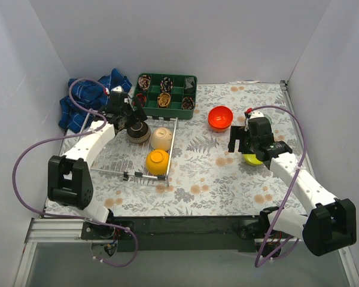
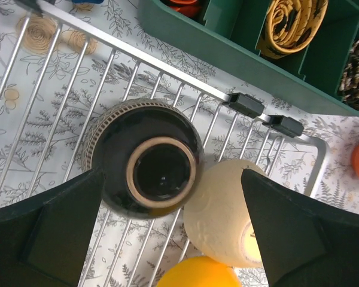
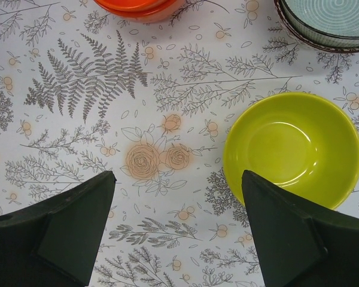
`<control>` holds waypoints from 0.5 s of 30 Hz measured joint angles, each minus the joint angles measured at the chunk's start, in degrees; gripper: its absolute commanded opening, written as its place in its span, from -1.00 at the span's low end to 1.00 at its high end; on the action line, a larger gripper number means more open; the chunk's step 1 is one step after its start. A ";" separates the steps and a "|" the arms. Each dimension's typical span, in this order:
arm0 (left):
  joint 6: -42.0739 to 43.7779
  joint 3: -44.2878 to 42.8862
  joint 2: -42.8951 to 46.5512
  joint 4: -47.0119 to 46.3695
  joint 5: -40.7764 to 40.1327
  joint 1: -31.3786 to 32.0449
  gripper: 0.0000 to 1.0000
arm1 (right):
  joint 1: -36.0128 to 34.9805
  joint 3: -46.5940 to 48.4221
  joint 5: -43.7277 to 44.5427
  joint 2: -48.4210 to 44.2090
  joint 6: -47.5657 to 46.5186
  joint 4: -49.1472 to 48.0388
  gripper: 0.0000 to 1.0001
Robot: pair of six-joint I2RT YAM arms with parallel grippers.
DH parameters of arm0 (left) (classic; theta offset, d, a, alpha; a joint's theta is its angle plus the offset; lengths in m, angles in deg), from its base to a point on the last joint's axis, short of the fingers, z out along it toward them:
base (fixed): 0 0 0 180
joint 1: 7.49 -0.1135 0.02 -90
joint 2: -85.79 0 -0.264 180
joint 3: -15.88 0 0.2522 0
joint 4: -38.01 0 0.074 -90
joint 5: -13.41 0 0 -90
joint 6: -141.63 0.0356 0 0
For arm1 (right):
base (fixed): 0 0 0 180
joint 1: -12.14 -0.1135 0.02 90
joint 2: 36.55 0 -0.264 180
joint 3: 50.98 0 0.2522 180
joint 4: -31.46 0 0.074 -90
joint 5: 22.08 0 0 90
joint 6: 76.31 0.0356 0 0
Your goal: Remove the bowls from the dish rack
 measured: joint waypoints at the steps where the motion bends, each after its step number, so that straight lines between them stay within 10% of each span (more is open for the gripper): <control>1: -0.31 0.63 1.07 0.09 0.26 -0.26 0.97 | 0.00 0.00 -0.02 -0.11 -0.07 0.07 0.89; 15: -9.81 17.25 14.53 -3.19 8.74 -9.20 0.96 | 0.00 0.00 -3.23 -0.63 -1.33 0.85 0.86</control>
